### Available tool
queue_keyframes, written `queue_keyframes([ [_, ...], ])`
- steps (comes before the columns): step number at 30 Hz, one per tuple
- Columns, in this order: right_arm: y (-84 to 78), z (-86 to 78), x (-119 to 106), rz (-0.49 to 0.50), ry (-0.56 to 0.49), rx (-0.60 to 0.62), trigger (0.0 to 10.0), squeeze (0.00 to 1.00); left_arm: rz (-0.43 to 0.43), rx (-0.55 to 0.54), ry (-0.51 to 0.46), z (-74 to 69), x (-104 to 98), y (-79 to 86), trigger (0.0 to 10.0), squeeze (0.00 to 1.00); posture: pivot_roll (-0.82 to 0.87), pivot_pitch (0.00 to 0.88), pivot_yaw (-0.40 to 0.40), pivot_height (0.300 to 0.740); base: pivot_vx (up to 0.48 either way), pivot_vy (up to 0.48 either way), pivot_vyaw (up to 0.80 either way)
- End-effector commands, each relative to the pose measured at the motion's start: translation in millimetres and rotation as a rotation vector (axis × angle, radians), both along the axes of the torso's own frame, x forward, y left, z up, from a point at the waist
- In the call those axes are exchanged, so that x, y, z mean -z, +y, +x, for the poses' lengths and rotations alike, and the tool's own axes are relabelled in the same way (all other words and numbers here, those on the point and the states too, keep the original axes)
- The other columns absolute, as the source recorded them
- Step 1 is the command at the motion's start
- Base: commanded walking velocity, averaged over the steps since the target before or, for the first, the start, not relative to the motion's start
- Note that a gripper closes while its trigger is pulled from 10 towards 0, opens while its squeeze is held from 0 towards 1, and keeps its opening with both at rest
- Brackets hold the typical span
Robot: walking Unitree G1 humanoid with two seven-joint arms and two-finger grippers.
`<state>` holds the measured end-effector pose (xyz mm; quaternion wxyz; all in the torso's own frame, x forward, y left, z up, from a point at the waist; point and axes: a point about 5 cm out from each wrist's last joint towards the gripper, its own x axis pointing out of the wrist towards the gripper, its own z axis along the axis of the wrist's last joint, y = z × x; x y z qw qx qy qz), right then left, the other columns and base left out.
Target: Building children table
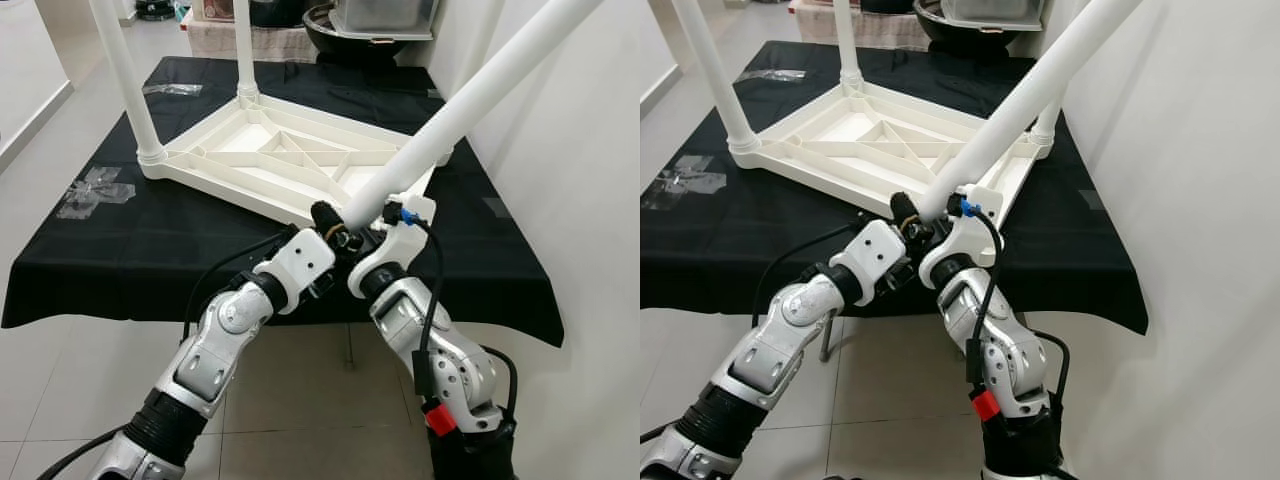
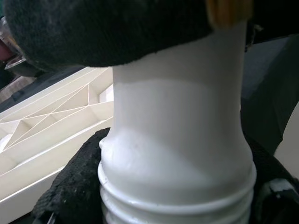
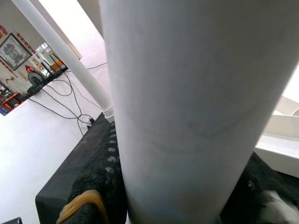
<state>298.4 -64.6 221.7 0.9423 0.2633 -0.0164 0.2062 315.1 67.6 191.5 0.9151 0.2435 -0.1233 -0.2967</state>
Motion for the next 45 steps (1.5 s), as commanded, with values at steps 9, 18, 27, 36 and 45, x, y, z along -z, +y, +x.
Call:
queue_keyframes([
  [9,6.3,-2.5,-2,-0.057,-0.054,-0.043,10.0,0.0,0.042,-0.017,0.029,-6.1,14,9.8,10.0,0.0,0.06,0.093,-0.051,0.74,0.0,0.0,0.0],
  [18,3.3,-2.1,-4,-0.042,-0.087,-0.067,10.0,0.0,0.05,-0.02,0.041,-12.4,15,21.1,10.0,0.0,0.06,0.103,-0.051,0.74,0.0,0.0,0.0],
  [27,-1.7,-7.4,-6,0.093,-0.152,-0.327,10.0,0.0,-0.065,0.05,0.181,-22.5,11,37.4,10.0,0.0,0.07,0.108,-0.047,0.74,0.0,0.0,0.0],
  [36,-12.8,-0.7,-2,0.03,-0.222,-0.424,10.0,0.0,-0.091,0.144,0.312,-37.7,15,48.2,10.0,0.0,0.08,0.113,-0.044,0.74,0.0,0.0,0.0],
  [45,-19.9,1.8,-6,0.002,-0.264,-0.559,10.0,0.0,-0.088,0.26,0.439,-54.1,16,65.5,10.0,0.0,0.08,0.118,-0.041,0.74,0.0,0.0,0.0],
])
